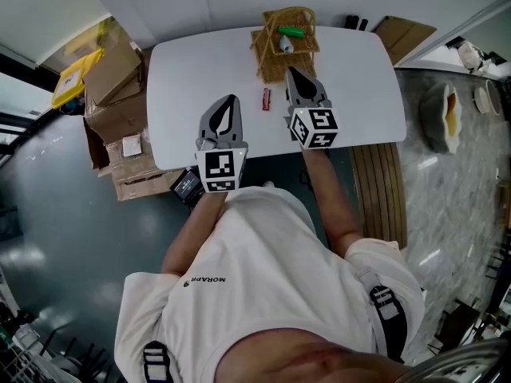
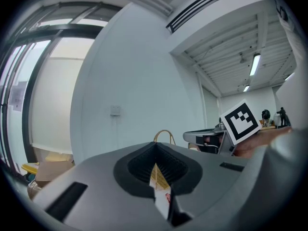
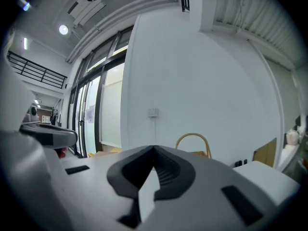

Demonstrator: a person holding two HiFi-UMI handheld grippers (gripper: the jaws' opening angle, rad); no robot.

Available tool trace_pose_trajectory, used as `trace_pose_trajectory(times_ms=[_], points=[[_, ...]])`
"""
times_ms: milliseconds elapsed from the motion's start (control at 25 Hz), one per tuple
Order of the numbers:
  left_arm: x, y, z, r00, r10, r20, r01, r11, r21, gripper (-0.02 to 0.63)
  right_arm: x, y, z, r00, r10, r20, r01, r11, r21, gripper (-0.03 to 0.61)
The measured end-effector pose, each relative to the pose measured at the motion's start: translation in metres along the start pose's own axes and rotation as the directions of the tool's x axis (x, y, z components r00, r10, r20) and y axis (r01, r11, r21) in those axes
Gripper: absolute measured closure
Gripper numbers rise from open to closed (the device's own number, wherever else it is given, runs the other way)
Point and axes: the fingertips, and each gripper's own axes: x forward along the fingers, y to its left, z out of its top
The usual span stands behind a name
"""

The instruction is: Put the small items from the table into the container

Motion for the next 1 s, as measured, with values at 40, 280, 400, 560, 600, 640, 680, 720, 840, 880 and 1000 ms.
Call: trace_pose_trajectory(times_ms=[40,280,400,560,600,640,680,720,840,880,1000], points=[[0.0,0.0,0.0,1.0,0.002,0.0,-0.002,1.0,0.002,0.611,-0.002,0.004,0.0,1.0,0.006,0.002,-0.006,1.0,0.004,0.566],[0.001,0.0,-0.001,1.0,0.006,0.003,-0.006,1.0,0.01,0.611,-0.015,0.03,0.0,0.998,0.054,0.009,-0.054,0.999,0.003,0.566],[0.0,-0.002,-0.001,1.0,0.005,0.003,-0.005,1.0,0.018,0.611,-0.021,0.041,-0.006,0.997,0.075,-0.002,-0.075,0.997,0.0,0.566],[0.0,-0.002,-0.002,1.0,0.005,0.0,-0.005,1.0,0.016,0.611,-0.025,0.054,-0.006,0.996,0.089,-0.005,-0.089,0.996,-0.013,0.566],[0.0,-0.002,-0.002,1.0,0.006,0.0,-0.006,1.0,0.016,0.611,-0.026,0.057,-0.005,0.996,0.092,-0.005,-0.092,0.996,-0.015,0.566],[0.0,-0.002,-0.003,1.0,0.006,0.0,-0.006,1.0,0.016,0.611,-0.027,0.059,-0.006,0.995,0.095,-0.005,-0.095,0.995,-0.015,0.566],[0.001,-0.002,-0.003,1.0,0.006,-0.001,-0.006,1.0,0.017,0.611,-0.028,0.061,-0.006,0.995,0.097,-0.006,-0.097,0.995,-0.013,0.566],[0.001,-0.003,-0.003,1.0,0.007,-0.001,-0.007,1.0,0.017,0.611,-0.029,0.063,-0.007,0.995,0.099,-0.007,-0.099,0.995,-0.01,0.566],[0.0,-0.001,-0.003,1.0,0.014,0.003,-0.014,1.0,0.006,0.611,-0.031,0.068,-0.009,0.994,0.104,-0.01,-0.105,0.994,-0.007,0.566],[0.0,0.0,-0.003,1.0,0.018,0.004,-0.018,1.0,-0.003,0.611,-0.032,0.069,-0.01,0.994,0.106,-0.012,-0.106,0.994,-0.008,0.566],[0.001,0.002,-0.004,1.0,0.024,0.003,-0.024,1.0,-0.017,0.611,-0.031,0.071,-0.016,0.994,0.107,-0.023,-0.107,0.994,-0.011,0.566]])
